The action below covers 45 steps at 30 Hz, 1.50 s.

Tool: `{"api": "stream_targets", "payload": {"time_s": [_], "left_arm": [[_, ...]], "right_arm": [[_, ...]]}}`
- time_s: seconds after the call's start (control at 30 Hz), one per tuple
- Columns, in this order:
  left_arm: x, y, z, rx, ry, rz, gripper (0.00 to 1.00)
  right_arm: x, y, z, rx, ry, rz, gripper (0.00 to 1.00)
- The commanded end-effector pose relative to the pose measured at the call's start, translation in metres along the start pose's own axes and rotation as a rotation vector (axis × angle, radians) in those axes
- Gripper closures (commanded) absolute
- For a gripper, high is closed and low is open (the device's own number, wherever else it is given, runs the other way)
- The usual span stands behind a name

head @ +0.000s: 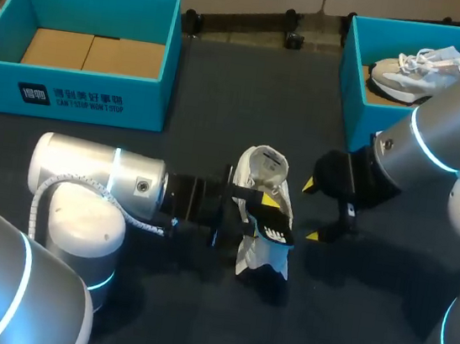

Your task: Take the shoe out of the shoebox, open the shoe tongue, remove and reinsert the insole, then place the shoe into the shoebox

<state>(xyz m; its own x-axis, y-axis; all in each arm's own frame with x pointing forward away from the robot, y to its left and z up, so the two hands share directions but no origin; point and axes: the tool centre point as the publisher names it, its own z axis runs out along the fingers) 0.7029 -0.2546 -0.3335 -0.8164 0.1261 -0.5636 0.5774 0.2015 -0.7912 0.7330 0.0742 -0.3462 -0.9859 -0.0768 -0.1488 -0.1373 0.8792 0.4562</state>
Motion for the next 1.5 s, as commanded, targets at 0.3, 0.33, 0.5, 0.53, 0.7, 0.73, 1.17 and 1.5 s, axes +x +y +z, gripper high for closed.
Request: {"api": "stream_targets", "payload": {"time_s": [0.3,0.33,0.5,0.53,0.7,0.73,1.17,1.5], "left_arm": [[0.004,0.016,0.006,-0.037,0.028,0.028,1.0],[0.004,0.017,0.006,-0.042,0.028,0.028,1.0],[0.003,0.027,0.006,-0.075,0.028,0.053,1.0],[0.002,0.028,0.005,-0.088,0.028,0.064,1.0],[0.0,0.036,0.003,-0.119,0.014,0.071,1.0],[0.0,0.037,0.003,-0.122,0.013,0.07,1.0],[-0.003,0.006,-0.001,-0.074,-0.005,0.058,0.62],[-0.002,0.0,0.001,-0.097,0.026,0.074,1.0]], "right_arm": [[0.003,-0.001,-0.001,-0.001,-0.002,0.002,0.0],[0.003,-0.001,-0.001,-0.001,-0.002,0.002,0.0],[0.002,-0.001,0.002,-0.003,0.002,0.0,0.0],[0.002,-0.001,0.002,-0.003,0.002,0.0,0.0],[0.002,-0.001,0.001,-0.002,0.004,-0.001,0.0],[0.002,-0.001,0.001,-0.001,0.003,-0.002,0.0],[0.004,-0.002,-0.001,0.0,-0.002,-0.001,0.0],[0.005,-0.003,-0.002,-0.001,-0.002,0.003,0.0]]}}
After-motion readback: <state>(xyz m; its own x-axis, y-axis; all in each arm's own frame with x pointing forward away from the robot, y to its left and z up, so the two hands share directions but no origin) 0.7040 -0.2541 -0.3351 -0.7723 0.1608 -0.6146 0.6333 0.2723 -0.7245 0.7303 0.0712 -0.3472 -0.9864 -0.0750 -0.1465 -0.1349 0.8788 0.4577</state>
